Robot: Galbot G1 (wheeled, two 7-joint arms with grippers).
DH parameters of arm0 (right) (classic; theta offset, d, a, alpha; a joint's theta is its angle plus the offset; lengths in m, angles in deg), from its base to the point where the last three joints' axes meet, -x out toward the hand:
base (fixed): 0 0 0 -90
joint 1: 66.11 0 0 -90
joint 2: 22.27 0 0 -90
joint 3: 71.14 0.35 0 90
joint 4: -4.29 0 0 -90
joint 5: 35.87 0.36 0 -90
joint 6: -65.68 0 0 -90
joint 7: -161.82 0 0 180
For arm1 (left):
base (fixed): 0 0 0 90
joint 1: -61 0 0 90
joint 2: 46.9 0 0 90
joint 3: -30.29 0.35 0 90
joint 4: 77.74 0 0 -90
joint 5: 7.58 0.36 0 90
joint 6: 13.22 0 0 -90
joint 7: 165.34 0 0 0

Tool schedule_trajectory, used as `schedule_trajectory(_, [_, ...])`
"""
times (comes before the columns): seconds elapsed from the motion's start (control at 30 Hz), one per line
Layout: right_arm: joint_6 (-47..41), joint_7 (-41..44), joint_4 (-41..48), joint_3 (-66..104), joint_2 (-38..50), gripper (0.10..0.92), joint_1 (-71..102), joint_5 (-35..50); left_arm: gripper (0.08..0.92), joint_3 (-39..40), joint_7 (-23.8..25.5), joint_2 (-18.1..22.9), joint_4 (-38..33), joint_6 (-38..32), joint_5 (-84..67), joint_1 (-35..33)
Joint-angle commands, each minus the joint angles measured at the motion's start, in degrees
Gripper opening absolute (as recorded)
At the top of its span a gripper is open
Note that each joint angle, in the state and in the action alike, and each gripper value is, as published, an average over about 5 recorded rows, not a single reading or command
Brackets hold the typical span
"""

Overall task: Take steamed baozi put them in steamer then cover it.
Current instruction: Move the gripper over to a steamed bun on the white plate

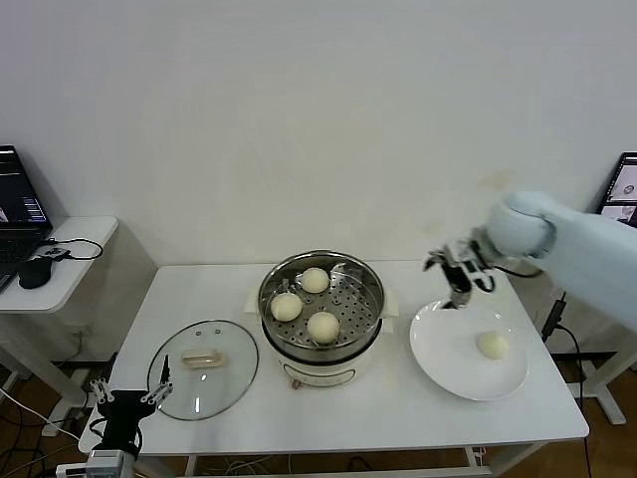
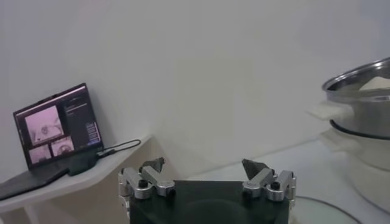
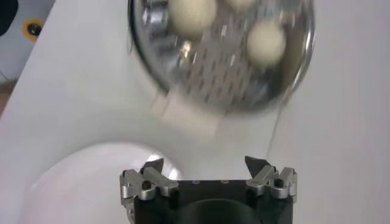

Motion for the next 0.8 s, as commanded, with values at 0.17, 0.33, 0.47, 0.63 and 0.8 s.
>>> schedule_trajectory(0.17, [6.7, 2.0, 11.1, 27.3, 6.7, 0.823, 31.2, -14.5, 0.823, -0.6, 0.0, 0.2, -0.4, 0.1, 0.0, -0.9])
schedule_trajectory(0.33, [8.7, 2.2, 16.5, 31.1, 3.4, 0.823, 34.5, -17.6, 0.823, -1.1, 0.0, 0.4, -0.2, 0.1, 0.0, -1.3])
schedule_trajectory(0.47, [8.7, 1.9, 19.6, 32.4, 0.9, 0.823, 36.0, -19.2, 0.823, -1.7, 0.0, 0.4, 0.0, 0.1, -0.1, -1.4])
schedule_trajectory(0.63, [8.8, 1.7, 22.2, 33.6, -1.5, 0.823, 37.6, -20.8, 0.823, -2.1, 0.0, 0.4, 0.1, 0.2, -0.2, -1.3])
schedule_trajectory(0.8, [9.4, 0.9, 24.8, 34.3, -4.1, 0.823, 38.9, -22.3, 0.823, -2.1, 0.1, 0.4, 0.3, 0.2, -0.3, -1.1])
